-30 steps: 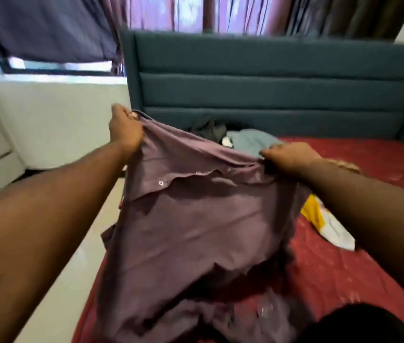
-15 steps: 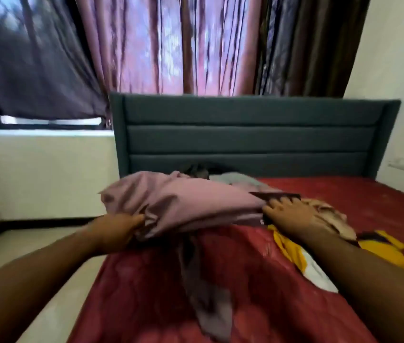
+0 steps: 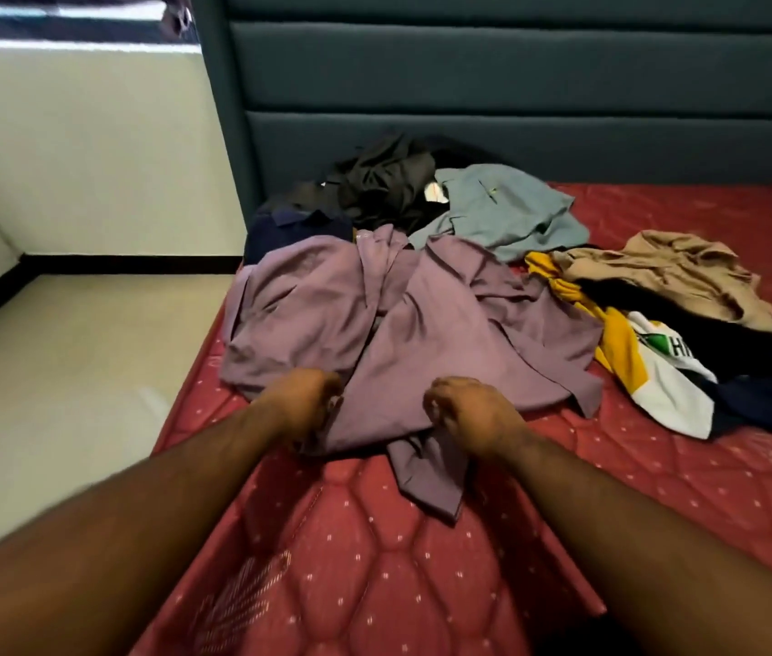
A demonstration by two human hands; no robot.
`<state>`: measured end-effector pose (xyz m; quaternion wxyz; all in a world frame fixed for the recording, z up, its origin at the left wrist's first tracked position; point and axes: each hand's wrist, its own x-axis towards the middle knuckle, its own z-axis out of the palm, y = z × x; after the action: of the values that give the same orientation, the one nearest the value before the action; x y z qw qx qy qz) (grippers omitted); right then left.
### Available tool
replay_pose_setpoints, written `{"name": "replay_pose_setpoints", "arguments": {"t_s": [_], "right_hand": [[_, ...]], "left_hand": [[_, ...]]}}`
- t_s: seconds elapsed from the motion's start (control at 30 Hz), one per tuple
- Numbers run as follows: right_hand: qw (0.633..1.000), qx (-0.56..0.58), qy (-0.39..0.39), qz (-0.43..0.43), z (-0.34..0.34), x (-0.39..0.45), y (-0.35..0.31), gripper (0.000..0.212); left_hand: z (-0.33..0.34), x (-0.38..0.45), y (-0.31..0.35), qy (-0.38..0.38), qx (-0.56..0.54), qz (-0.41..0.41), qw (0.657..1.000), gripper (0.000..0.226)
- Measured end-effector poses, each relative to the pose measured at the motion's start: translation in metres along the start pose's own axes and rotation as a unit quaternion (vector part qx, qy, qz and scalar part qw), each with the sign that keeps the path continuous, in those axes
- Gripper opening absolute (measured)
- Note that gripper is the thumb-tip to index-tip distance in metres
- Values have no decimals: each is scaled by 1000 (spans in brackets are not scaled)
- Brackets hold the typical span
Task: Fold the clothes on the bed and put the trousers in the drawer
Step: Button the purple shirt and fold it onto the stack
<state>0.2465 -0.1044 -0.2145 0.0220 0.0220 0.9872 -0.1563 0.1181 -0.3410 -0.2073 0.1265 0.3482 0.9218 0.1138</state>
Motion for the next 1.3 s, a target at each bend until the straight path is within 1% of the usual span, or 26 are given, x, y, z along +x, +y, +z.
{"name": "replay_pose_setpoints", "arguments": {"t_s": [0.07, 0.13, 0.2, 0.27, 0.3, 0.33, 0.37, 0.4, 0.47, 0.5, 0.53, 0.57, 0.6, 0.63, 0.7, 0.77, 0.83, 0.93, 0.97, 1.0, 1.07, 1.13, 1.17, 1.27, 1.3], "right_hand": [[1000, 10, -13, -2, 11, 17, 11, 33], [1000, 14, -17, 17, 20, 35, 21, 37], [999, 13, 5, 38, 24, 53, 29, 34], [999, 8, 28, 34, 22, 70, 33, 28], [999, -3, 23, 35, 20, 79, 36, 27], [999, -17, 20, 36, 18, 88, 40, 30], [999, -26, 12, 44, 15, 95, 42, 34], [998, -34, 8, 53, 16, 107, 50, 37], [997, -45, -1, 60, 15, 122, 63, 36], [997, -52, -7, 58, 16, 129, 71, 32], [997, -59, -20, 50, 16, 134, 79, 28], [997, -63, -35, 40, 17, 139, 86, 26], [997, -62, -43, 25, 17, 143, 93, 25], [997, -62, -44, 8, 15, 144, 98, 23], [996, -87, -23, -23, 13, 146, 106, 18], [990, -134, 11, -47, 10, 145, 111, 17], [984, -155, 38, -75, 5, 144, 110, 21], [979, -147, 70, -121, -17, 132, 101, 27], [974, -156, 81, -141, -28, 124, 96, 24], [969, -167, 87, -160, -38, 117, 94, 20], [957, -206, 92, -184, -58, 98, 91, 19], [939, -255, 104, -204, -76, 75, 92, 24], [929, -273, 107, -223, -85, 63, 93, 26], [906, -309, 82, -277, -106, 25, 89, 28], [903, -315, 80, -282, -114, 9, 84, 26]], "left_hand": [[16, 8, -13, 12, -40, -10, 999, 35], [34, 16, -27, 40, -37, -7, 999, 41], [48, 23, -35, 58, 8, -26, 998, 54], [55, 30, -36, 64, 68, -82, 992, 47], [56, 37, -35, 73, 85, -107, 988, 44], [57, 43, -35, 102, 110, -111, 982, 45], [52, 43, -34, 142, 144, -76, 976, 46], [52, 50, -34, 174, 157, -11, 972, 44], [48, 56, -34, 174, 117, 147, 967, 29], [45, 59, -31, 131, 70, 176, 973, 29], [42, 61, -25, 103, 14, 171, 980, 33], [41, 66, -23, 83, -44, 136, 986, 40], [44, 71, -25, 87, -82, 101, 988, 48], [45, 75, -26, 83, -81, 71, 991, 55], [46, 76, -24, 46, 19, 49, 998, 60], [48, 74, -21, 23, 106, 22, 994, 50], [51, 70, -22, 38, 149, 4, 988, 43], [53, 64, -30, 75, 196, -12, 978, 38], [52, 62, -32, 91, 198, -9, 976, 36], [52, 59, -35, 113, 198, 10, 974, 37], [54, 47, -42, 144, 219, 73, 962, 40], [52, 31, -48, 135, 252, 99, 953, 40], [50, 24, -53, 128, 267, 96, 951, 40], [37, 0, -56, 103, 301, 112, 941, 27], [26, -11, -49, 64, 315, 101, 942, 22]]}}
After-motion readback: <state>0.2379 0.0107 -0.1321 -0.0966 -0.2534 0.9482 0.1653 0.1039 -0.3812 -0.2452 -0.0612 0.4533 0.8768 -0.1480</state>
